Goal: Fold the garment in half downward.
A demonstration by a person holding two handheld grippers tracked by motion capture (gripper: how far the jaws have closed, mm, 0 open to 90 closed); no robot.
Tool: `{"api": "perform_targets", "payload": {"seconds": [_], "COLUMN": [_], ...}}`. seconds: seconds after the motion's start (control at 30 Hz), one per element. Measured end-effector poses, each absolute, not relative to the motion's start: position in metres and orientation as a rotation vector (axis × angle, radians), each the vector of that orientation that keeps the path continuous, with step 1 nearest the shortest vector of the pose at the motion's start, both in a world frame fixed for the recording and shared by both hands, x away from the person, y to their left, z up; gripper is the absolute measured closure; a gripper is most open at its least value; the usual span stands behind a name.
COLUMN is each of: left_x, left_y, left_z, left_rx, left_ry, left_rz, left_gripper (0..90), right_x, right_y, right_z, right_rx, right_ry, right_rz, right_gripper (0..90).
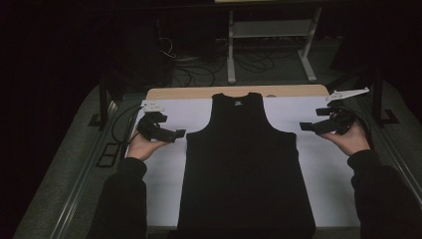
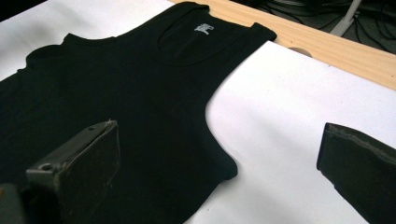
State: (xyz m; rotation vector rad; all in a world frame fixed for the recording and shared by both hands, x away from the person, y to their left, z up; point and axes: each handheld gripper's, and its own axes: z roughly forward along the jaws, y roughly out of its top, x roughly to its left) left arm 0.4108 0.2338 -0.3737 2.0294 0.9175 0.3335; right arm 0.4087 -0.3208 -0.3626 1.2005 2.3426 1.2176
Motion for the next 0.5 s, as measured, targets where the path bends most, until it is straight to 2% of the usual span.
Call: {"api": "perform_targets", "payload": {"seconds": [0.5], "left_x": [0.424], "left_y": [0.235], "left_z": [-0.39], "left_rx": [2.018], "left_ry": [0.967], "left_rz": [0.333], "left_gripper": [0.0], "right_x": [0.422], "right_y": [-0.318], "right_z": [-0.381], "right_rx": [1.253], "right_ry": [2.361], "right_rz": [1.17], "right_gripper": [0.0]}}
